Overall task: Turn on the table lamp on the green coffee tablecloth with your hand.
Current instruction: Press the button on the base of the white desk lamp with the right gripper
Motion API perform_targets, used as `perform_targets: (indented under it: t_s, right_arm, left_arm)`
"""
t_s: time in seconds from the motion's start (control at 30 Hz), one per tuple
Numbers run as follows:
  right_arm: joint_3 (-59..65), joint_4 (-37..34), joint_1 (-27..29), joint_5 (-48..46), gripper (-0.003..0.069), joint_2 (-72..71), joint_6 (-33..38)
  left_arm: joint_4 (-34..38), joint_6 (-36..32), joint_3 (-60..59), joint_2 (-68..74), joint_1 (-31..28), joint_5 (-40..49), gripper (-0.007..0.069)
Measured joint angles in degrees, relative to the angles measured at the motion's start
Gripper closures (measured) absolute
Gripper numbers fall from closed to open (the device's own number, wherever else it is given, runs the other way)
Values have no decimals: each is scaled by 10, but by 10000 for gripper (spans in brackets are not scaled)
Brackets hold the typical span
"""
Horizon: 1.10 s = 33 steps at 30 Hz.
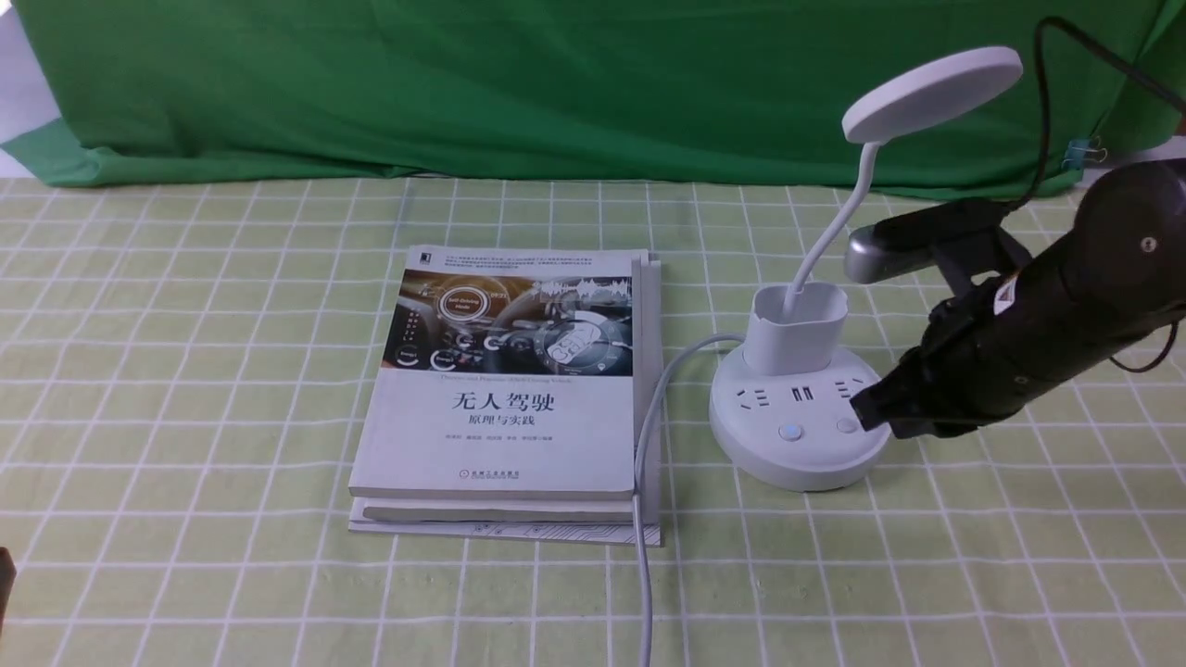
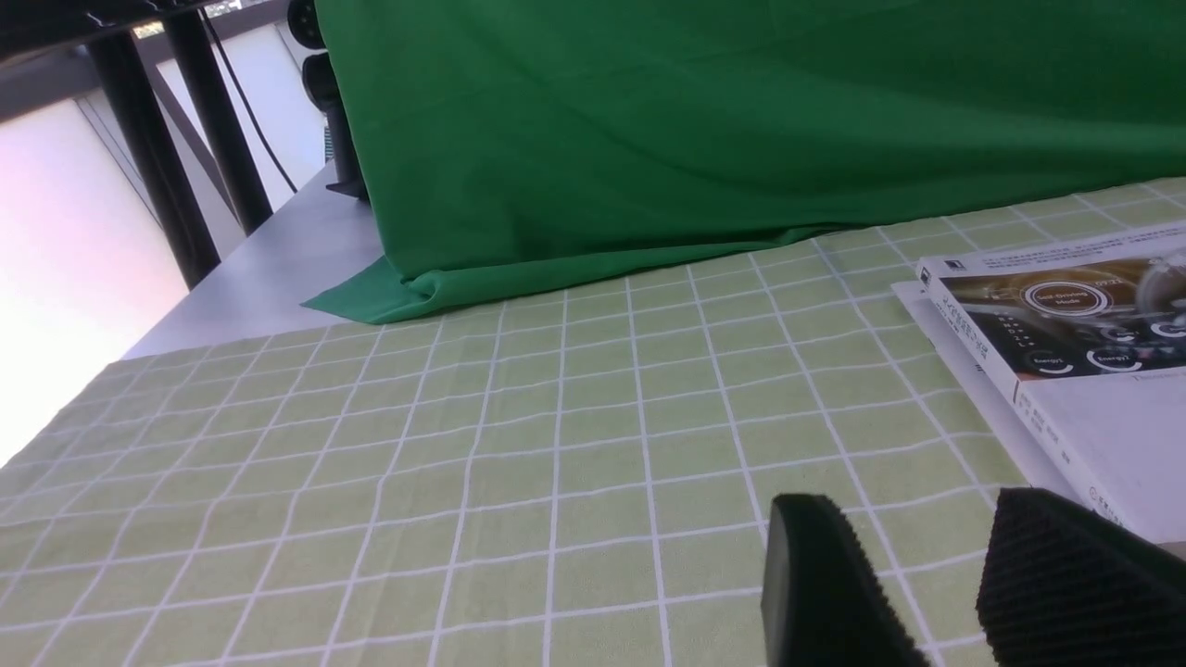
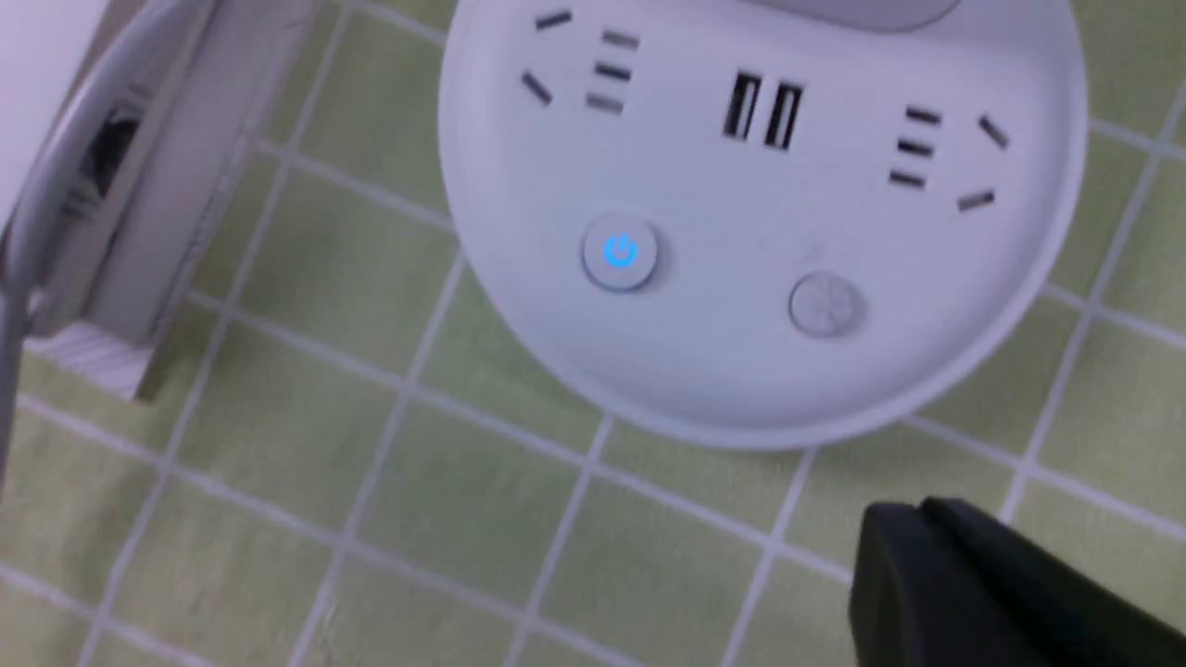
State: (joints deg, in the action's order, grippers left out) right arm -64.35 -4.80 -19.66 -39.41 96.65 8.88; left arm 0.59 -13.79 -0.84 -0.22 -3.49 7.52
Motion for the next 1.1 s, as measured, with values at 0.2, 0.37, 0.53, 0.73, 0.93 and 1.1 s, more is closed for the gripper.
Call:
perform_targets:
  t_s: [0.2,0.37,0.53,0.73,0.93,1.1]
  right_arm:
    - [-23,-9,0,28,627,47,5]
    - [-54,-13,0,34,628,96,12]
    - [-73,-16,0,37,628,103,12]
    - [-74,-23,0,33,628,122,12]
    - [-85,-30,0,39,628,134,12]
    - [-83,-31,0,43,628,127,12]
  left_arm:
    - [0,0,0,0,0,0,383]
    - [0,0,0,0,0,0,383]
    - [0,0,0,0,0,0,383]
    - [0,0,0,0,0,0,383]
    - [0,0,0,0,0,0,383]
    - [0,0,0,0,0,0,383]
